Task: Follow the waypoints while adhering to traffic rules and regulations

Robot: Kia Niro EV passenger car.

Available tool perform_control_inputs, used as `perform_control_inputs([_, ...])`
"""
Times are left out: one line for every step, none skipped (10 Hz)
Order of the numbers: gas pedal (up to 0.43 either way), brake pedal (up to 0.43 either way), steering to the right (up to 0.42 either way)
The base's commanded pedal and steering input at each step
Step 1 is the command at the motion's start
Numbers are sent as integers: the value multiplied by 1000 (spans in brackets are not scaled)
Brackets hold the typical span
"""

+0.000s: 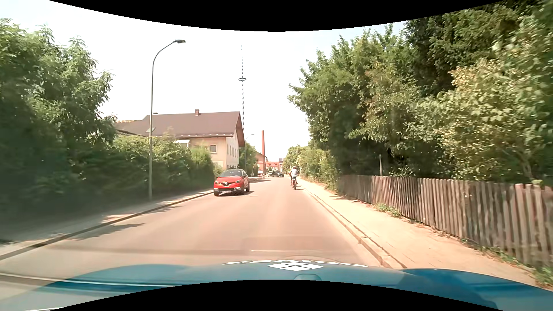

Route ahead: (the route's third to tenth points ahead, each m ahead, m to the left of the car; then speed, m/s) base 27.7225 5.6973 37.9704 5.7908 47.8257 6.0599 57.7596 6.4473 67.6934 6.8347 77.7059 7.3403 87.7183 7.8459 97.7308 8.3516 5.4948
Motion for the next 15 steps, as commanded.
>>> perform_control_inputs([118,0,-2])
perform_control_inputs([118,0,-2])
perform_control_inputs([118,0,-2])
perform_control_inputs([118,0,-2])
perform_control_inputs([118,0,-2])
perform_control_inputs([118,0,-2])
perform_control_inputs([118,0,-3])
perform_control_inputs([118,0,-3])
perform_control_inputs([118,0,-3])
perform_control_inputs([118,0,-3])
perform_control_inputs([118,0,-3])
perform_control_inputs([118,0,-3])
perform_control_inputs([118,0,-3])
perform_control_inputs([118,0,-3])
perform_control_inputs([118,0,-3])
